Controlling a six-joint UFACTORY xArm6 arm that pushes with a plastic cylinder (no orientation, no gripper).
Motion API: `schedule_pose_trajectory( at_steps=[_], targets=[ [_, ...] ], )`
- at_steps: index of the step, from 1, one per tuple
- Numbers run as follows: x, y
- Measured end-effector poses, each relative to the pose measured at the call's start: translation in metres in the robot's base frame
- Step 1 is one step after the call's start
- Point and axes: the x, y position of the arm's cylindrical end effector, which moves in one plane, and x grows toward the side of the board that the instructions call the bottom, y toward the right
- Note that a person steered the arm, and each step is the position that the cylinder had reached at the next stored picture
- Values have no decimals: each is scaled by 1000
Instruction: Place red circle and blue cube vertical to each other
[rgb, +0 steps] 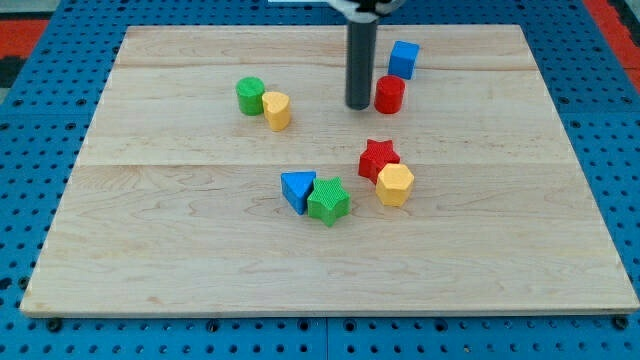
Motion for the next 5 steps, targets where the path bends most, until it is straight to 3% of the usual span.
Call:
schedule_pose_trajectory(
  at_steps=[1,2,3,5],
  targets=[
    [-6,34],
    [-42,4],
    [-69,9],
    [-66,25]
  ],
)
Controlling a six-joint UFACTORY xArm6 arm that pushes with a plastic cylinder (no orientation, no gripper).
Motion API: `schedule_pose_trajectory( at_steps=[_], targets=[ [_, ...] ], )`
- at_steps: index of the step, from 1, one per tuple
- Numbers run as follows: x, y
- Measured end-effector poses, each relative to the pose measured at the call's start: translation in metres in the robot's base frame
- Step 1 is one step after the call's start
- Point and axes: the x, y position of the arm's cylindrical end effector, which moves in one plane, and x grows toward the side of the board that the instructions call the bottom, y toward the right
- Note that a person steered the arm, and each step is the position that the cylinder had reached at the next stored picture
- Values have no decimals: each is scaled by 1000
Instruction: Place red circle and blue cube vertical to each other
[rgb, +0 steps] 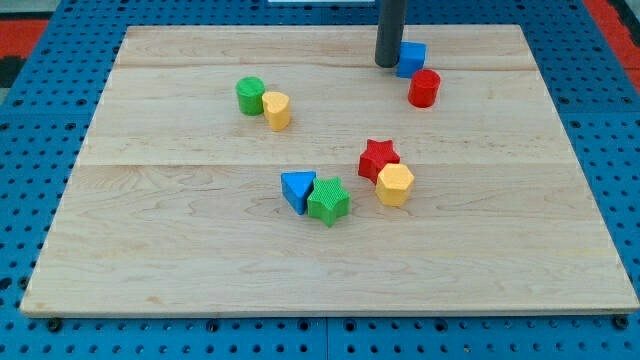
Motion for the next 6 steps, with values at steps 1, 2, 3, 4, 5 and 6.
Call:
schedule_pose_trajectory(
  at_steps=[1,2,3,4,5,6],
  targets=[
    [0,23],
    [-8,22],
    [14,-25],
    [69,-33],
    [52,-18],
    [69,14]
  ],
)
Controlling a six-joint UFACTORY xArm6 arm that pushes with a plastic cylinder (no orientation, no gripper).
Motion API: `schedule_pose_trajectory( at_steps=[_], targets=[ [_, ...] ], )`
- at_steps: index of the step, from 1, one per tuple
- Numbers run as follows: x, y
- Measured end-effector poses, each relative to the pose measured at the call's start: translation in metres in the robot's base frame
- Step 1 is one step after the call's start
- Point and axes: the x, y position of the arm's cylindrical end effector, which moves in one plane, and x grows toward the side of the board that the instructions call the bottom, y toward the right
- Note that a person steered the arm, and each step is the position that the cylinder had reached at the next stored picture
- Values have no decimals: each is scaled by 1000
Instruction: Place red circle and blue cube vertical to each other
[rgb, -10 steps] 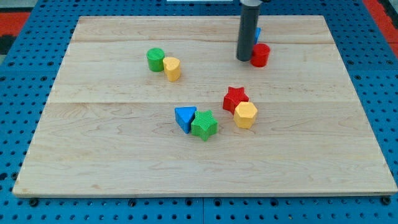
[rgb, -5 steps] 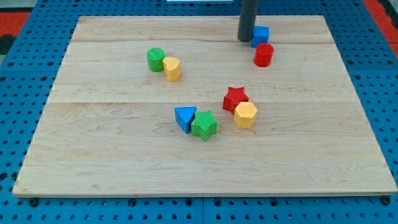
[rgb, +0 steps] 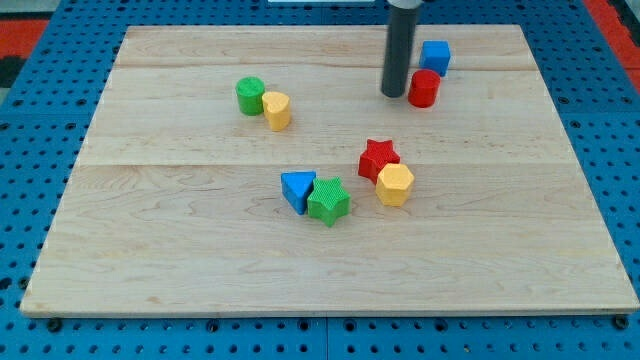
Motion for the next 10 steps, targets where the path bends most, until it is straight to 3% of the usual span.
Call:
schedule_pose_trajectory(
  at_steps=[1,2,3,6,7,8,9,10],
  targets=[
    [28,18],
    [18,-33],
    [-31,-44],
    [-17,15],
    [-8,-38],
    [39,-52],
    [92,-101],
    [138,-97]
  ],
)
